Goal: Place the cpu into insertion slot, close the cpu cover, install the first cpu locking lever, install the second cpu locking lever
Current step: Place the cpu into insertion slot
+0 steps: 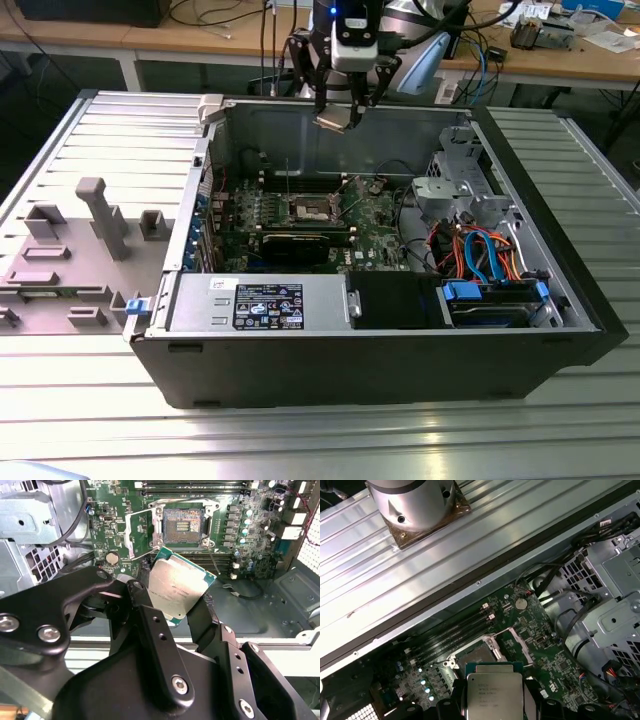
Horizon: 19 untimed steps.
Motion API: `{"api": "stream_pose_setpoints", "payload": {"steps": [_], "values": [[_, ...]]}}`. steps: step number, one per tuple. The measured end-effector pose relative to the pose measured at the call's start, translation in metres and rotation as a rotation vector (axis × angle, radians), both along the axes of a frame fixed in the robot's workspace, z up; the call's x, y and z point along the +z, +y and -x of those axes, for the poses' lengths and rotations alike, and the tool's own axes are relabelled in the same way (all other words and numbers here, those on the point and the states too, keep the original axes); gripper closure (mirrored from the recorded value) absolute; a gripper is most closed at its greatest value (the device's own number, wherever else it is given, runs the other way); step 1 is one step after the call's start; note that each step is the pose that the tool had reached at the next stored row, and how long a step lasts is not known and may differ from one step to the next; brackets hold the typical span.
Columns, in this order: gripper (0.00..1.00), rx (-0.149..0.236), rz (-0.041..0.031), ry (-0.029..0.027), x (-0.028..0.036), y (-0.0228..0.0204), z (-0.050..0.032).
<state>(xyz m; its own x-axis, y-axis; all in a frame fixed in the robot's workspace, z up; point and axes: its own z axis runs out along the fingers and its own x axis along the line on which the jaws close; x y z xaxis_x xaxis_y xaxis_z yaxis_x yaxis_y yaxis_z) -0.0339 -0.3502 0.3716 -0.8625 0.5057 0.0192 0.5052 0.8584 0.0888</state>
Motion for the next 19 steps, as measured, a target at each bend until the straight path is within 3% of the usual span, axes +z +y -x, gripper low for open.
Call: {"api": "stream_pose_setpoints", "payload": {"steps": [10,15,19], "values": [[0.45,-0.006,0.0000,-0.0001,0.0000,0.0000,0.0000],[0.45,-0.058,0.0001,0.0000,0.0000,0.0000,0.0000],[0.45,-0.059,0.0001,0.0000,0.0000,0.0000,0.0000]]}}
